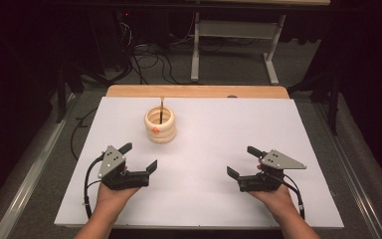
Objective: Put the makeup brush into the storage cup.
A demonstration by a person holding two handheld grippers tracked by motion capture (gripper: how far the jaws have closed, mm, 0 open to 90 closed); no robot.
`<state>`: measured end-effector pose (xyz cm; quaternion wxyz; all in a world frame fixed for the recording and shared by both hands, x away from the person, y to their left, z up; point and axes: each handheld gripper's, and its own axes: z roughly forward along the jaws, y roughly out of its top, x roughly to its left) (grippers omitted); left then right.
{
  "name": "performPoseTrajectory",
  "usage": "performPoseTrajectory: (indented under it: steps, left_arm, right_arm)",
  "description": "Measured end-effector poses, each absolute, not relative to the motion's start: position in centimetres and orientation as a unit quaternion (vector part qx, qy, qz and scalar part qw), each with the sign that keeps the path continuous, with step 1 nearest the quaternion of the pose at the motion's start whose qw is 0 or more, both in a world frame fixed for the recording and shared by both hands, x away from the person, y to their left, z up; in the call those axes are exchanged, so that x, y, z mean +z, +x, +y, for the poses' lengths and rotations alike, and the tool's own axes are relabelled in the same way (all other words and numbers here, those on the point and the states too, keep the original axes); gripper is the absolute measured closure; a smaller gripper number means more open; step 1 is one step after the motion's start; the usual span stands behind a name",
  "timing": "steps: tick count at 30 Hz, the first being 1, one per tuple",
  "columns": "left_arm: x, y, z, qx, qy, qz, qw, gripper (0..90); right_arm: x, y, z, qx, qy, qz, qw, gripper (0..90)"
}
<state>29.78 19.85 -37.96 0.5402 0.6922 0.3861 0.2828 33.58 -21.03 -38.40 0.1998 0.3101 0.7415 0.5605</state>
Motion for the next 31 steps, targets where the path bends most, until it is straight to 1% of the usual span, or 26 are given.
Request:
performPoseTrajectory:
  steps: [2,5,9,11,15,19,23,31]
  left_arm:
    - [-38.1,29.4,19.7,0.286,0.696,0.38,0.538,1.0]
    - [-38.3,29.3,19.5,0.276,0.698,0.378,0.542,1.0]
    - [-38.2,29.3,19.6,0.281,0.698,0.374,0.542,1.0]
    - [-38.4,29.6,20.0,0.291,0.7,0.376,0.534,1.0]
    - [-38.6,29.9,21.0,0.283,0.688,0.394,0.54,1.1]
    - [-38.4,29.9,21.2,0.285,0.678,0.395,0.55,1.2]
    - [-38.4,29.8,21.0,0.288,0.681,0.386,0.551,1.5]
    - [-38.4,29.9,21.1,0.285,0.679,0.389,0.554,1.5]
  right_arm:
    - [-38.4,33.6,-21.1,0.561,0.313,0.74,0.201,1.4]
    - [-38.3,33.5,-21.3,0.562,0.315,0.737,0.205,1.4]
    - [-38.1,33.4,-21.7,0.563,0.32,0.732,0.211,1.4]
    - [-38.0,33.4,-21.9,0.562,0.322,0.731,0.217,1.4]
    - [-37.9,33.3,-22.2,0.562,0.326,0.727,0.222,1.3]
    - [-37.9,33.3,-22.3,0.56,0.325,0.728,0.225,1.4]
    - [-38.0,33.3,-22.3,0.56,0.324,0.729,0.225,1.4]
    - [-38.0,33.3,-22.3,0.56,0.324,0.729,0.225,1.3]
